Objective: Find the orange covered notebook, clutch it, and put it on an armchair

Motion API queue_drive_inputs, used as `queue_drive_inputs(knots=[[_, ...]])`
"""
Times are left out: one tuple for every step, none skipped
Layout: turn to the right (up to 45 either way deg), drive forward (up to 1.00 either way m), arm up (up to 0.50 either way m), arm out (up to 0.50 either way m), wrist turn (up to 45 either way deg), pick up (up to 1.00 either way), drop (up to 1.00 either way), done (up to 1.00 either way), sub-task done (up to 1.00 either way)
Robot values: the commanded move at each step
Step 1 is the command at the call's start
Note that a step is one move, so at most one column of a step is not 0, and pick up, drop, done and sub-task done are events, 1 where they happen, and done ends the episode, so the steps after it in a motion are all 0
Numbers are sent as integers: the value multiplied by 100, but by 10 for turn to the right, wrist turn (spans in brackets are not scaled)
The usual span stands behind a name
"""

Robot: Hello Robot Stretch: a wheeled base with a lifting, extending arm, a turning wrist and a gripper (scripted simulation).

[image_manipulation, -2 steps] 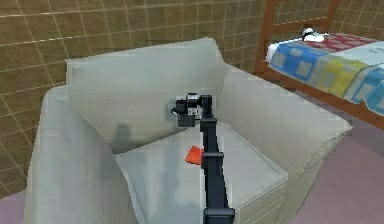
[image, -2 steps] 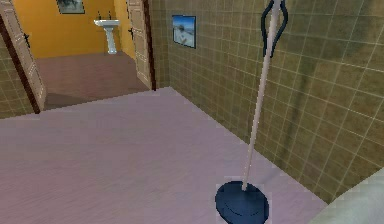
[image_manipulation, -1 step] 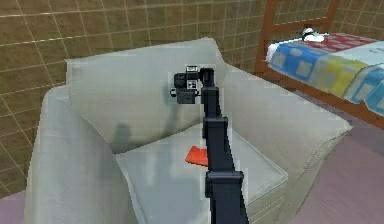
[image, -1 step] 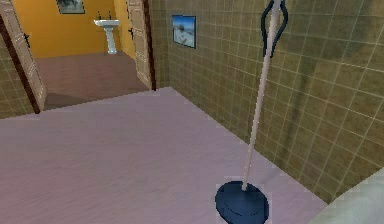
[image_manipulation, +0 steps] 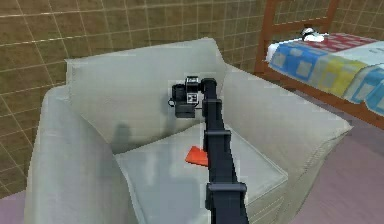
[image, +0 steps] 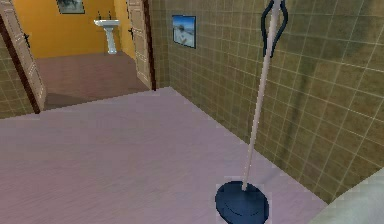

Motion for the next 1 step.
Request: queue_drive_inputs(knots=[[0,0,0,0,0,0,0,100,0]])
